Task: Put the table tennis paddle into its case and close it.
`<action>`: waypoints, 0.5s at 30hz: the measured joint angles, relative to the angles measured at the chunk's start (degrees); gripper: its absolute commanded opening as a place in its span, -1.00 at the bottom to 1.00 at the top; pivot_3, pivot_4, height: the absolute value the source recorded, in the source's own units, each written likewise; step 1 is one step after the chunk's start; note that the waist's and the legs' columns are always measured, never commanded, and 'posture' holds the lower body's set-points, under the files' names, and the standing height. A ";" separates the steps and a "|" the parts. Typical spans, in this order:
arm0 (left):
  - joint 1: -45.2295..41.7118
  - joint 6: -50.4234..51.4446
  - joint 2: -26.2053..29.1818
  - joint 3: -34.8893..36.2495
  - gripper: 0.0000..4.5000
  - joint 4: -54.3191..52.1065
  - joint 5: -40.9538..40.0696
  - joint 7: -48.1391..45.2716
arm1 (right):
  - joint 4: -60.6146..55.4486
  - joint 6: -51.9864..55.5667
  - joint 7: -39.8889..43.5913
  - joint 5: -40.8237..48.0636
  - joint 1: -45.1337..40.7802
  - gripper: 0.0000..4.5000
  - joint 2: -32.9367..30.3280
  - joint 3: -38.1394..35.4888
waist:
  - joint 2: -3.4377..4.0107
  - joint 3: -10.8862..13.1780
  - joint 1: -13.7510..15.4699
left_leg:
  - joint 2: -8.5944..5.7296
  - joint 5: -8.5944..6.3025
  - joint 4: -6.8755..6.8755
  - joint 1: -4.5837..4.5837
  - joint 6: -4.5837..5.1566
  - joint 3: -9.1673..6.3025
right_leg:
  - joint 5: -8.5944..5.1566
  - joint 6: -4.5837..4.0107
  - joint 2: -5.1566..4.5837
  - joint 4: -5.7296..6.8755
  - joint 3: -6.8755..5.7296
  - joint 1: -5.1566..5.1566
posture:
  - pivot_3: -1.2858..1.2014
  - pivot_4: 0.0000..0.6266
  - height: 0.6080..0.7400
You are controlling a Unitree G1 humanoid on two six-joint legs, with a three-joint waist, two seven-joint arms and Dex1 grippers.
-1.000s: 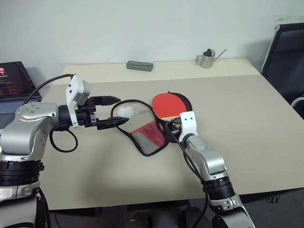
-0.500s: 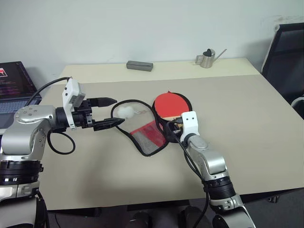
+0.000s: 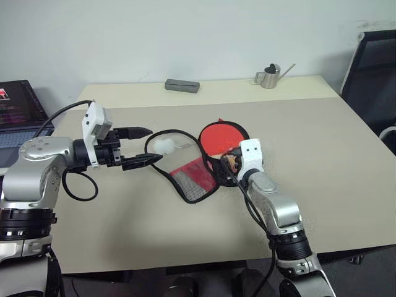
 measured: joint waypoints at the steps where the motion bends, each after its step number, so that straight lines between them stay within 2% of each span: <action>1: 0.00 -0.09 0.00 0.00 1.00 0.02 0.17 0.21 | -1.28 0.19 0.64 0.62 -0.15 0.99 -0.39 -0.06 | 0.00 0.00 0.00 | 0.00 0.00 0.00 0.00 0.00 0.00 | 0.00 0.00 0.00 0.00 0.00 0.01 | 0.03 -0.52 1.00; 5: -0.36 -2.31 0.00 -0.04 1.00 1.76 2.09 0.98 | -4.39 4.19 4.73 4.06 -1.64 0.99 -3.61 -1.95 | 0.00 0.00 0.11 | -0.01 0.00 0.02 0.00 0.00 -0.01 | 0.00 0.00 0.00 -0.01 -0.02 0.04 | 0.03 -0.52 1.00; 11: -0.30 -4.17 2.00 -0.40 1.00 4.11 3.96 -1.18 | -7.29 8.98 15.80 13.08 -5.12 0.99 -14.36 -8.28 | -0.02 0.01 0.24 | 0.00 -0.01 0.00 -0.02 0.02 -0.01 | 0.00 0.00 0.00 -0.12 -0.05 0.06 | 0.03 -0.52 1.00; 15: 0.89 -4.65 3.10 -0.49 1.00 4.81 4.17 -3.14 | -7.40 9.58 24.88 18.39 -6.38 0.99 -21.77 -9.21 | -0.02 0.02 0.10 | 0.02 -0.02 -0.04 -0.02 0.03 0.02 | -0.01 0.01 0.00 -0.18 -0.05 0.07 | 0.03 -0.52 1.00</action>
